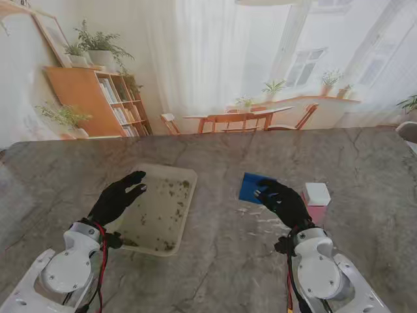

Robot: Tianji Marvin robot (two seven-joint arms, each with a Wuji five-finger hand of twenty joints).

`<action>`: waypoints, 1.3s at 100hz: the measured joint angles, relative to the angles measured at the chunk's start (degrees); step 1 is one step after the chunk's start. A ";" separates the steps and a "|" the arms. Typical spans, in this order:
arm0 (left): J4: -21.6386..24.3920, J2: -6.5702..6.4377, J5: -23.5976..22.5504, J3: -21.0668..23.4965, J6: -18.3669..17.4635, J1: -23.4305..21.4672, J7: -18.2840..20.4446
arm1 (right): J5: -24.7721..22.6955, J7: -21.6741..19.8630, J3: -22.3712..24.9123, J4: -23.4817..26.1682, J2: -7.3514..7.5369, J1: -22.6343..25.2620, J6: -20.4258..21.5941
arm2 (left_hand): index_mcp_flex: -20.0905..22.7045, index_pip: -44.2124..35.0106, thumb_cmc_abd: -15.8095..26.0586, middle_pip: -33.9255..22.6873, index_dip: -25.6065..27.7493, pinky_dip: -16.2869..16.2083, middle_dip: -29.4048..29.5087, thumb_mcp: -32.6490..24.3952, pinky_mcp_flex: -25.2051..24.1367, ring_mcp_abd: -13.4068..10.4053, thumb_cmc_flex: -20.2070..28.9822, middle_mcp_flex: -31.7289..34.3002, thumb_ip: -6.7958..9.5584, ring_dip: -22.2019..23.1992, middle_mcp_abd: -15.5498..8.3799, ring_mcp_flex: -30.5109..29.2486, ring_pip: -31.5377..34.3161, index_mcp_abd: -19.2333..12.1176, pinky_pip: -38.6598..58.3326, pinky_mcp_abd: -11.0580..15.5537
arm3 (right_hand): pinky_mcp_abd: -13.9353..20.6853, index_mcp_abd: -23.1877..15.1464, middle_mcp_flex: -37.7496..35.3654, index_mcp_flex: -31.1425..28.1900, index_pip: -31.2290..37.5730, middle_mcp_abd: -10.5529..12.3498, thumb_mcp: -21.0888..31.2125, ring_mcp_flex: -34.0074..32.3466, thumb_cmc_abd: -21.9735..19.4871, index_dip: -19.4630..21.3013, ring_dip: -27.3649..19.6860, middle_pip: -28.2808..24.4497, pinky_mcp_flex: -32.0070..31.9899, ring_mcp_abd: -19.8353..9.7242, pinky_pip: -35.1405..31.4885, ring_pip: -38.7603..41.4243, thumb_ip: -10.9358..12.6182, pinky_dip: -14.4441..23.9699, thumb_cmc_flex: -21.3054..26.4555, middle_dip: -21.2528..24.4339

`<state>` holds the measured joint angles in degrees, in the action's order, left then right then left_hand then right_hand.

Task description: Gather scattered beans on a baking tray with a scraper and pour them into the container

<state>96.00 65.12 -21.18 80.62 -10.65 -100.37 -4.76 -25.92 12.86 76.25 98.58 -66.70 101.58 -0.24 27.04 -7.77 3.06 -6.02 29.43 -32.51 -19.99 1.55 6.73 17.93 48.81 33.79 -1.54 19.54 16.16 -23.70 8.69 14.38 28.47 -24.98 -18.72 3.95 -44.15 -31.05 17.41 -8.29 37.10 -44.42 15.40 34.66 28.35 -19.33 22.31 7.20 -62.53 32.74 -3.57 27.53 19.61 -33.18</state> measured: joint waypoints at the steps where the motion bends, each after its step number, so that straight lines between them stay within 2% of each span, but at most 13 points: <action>1: 0.00 0.00 0.00 0.00 -0.01 0.00 0.00 | 0.00 0.00 0.00 0.00 0.00 0.00 0.00 | 0.00 0.00 0.00 0.00 0.00 -0.01 0.00 0.00 0.00 0.00 0.00 0.00 0.00 0.00 0.00 0.00 0.00 0.00 0.00 0.00 | 0.00 0.00 0.00 0.00 0.00 0.00 0.00 0.00 0.00 0.00 0.00 0.00 0.00 0.00 0.00 0.00 0.00 0.00 0.00 0.00; 60: -0.18 0.00 -0.05 -0.33 -0.45 0.30 -0.03 | 0.04 0.14 0.03 -0.05 0.02 0.13 0.88 | 0.00 0.00 0.00 0.00 0.00 -0.02 0.00 0.00 -0.01 0.00 0.05 0.00 0.00 0.13 0.00 0.00 0.00 0.00 0.05 -0.01 | -0.01 0.00 -0.05 0.00 0.00 0.00 0.00 0.00 0.00 0.00 0.00 0.00 -0.01 0.02 0.00 0.00 0.00 -0.01 0.00 0.00; 76: -0.38 0.01 0.02 -0.02 -0.49 0.30 -0.02 | -1.18 0.51 0.10 0.33 0.03 0.35 0.78 | 0.00 0.00 0.00 0.00 0.00 -0.03 0.00 0.00 -0.01 0.00 0.06 0.00 0.00 0.13 0.00 0.00 0.00 0.00 0.06 -0.01 | -0.04 0.00 -0.05 -0.01 0.00 0.00 0.00 0.00 0.00 0.00 0.00 0.00 -0.02 0.07 0.00 0.00 0.00 -0.01 0.00 0.00; 93: 0.21 0.19 -0.22 0.55 -0.43 -0.54 -1.36 | -5.58 5.67 1.05 4.42 -0.10 3.54 1.24 | 0.00 0.00 0.00 0.00 0.00 -0.03 0.00 0.00 -0.01 0.00 0.06 0.00 0.00 0.44 0.00 0.00 0.00 0.00 0.07 -0.01 | -0.04 0.00 -0.07 -0.02 0.01 0.00 0.00 0.00 0.00 0.00 0.00 0.00 -0.02 0.07 0.00 0.00 0.00 -0.01 0.00 0.00; 103: 0.88 0.26 -0.60 0.82 -0.38 -1.16 -1.81 | -8.66 8.54 1.91 7.40 -0.38 5.47 1.57 | 0.00 0.00 0.00 0.01 0.00 -0.03 0.00 0.00 -0.01 0.00 0.07 0.00 0.00 0.52 0.00 0.00 0.00 0.00 0.07 -0.01 | -0.04 0.00 -0.07 -0.02 0.01 0.03 1.56 0.00 2.15 0.00 0.00 0.00 0.03 0.06 0.00 0.00 0.00 -0.08 -0.05 0.00; 112: 1.18 0.32 -0.80 0.87 -0.35 -1.42 -2.15 | -10.60 8.52 3.78 10.54 -0.65 6.96 1.93 | 0.00 0.00 0.00 0.01 0.00 -0.03 0.00 0.00 -0.01 0.00 0.07 0.00 0.00 0.54 0.00 0.00 0.00 0.00 0.09 -0.01 | 0.25 0.00 -0.07 -0.02 0.09 0.26 3.57 0.00 3.94 0.00 -0.18 -0.01 0.09 -0.12 0.00 0.00 0.00 -1.19 -0.61 0.00; 121: 1.30 0.34 -0.71 0.86 -0.30 -1.46 -2.16 | -12.02 7.91 6.68 13.14 -0.75 8.08 3.05 | 0.00 0.00 0.00 0.01 0.00 -0.03 0.00 0.00 -0.02 0.00 0.07 0.00 0.00 0.54 0.00 0.00 0.00 0.00 0.09 -0.01 | 1.65 -0.38 1.60 1.31 -0.67 1.55 6.98 0.00 5.95 0.01 -1.30 -0.64 0.13 -0.62 1.15 -1.47 -0.75 -2.91 -1.98 0.00; 130: 1.31 0.34 -0.59 0.80 -0.25 -1.45 -2.07 | -13.12 4.44 11.29 15.12 -0.73 9.12 4.68 | 0.00 0.00 0.00 0.01 0.01 -0.03 0.00 0.00 -0.02 0.00 0.07 0.00 0.00 0.54 0.00 0.00 0.00 0.00 0.10 -0.01 | 3.03 -0.54 4.45 4.25 -0.81 2.07 9.18 1.88 7.41 0.02 -3.03 -1.03 -0.46 -1.03 2.89 -4.58 -0.81 -5.67 -3.51 0.24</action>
<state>97.31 65.46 -21.77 81.42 -10.89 -101.82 -6.83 -39.04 17.30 87.54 113.70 -67.43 110.70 4.44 27.04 -7.77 3.06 -6.01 29.44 -32.54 -20.00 1.55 6.71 17.93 48.89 33.79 -1.54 20.08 16.16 -23.70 8.69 14.37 28.57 -24.99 -15.70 3.41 -39.70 -26.80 16.61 -6.22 46.28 -42.54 22.81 34.68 25.32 -20.37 21.85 6.17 -59.64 28.15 -4.38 21.86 16.10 -32.95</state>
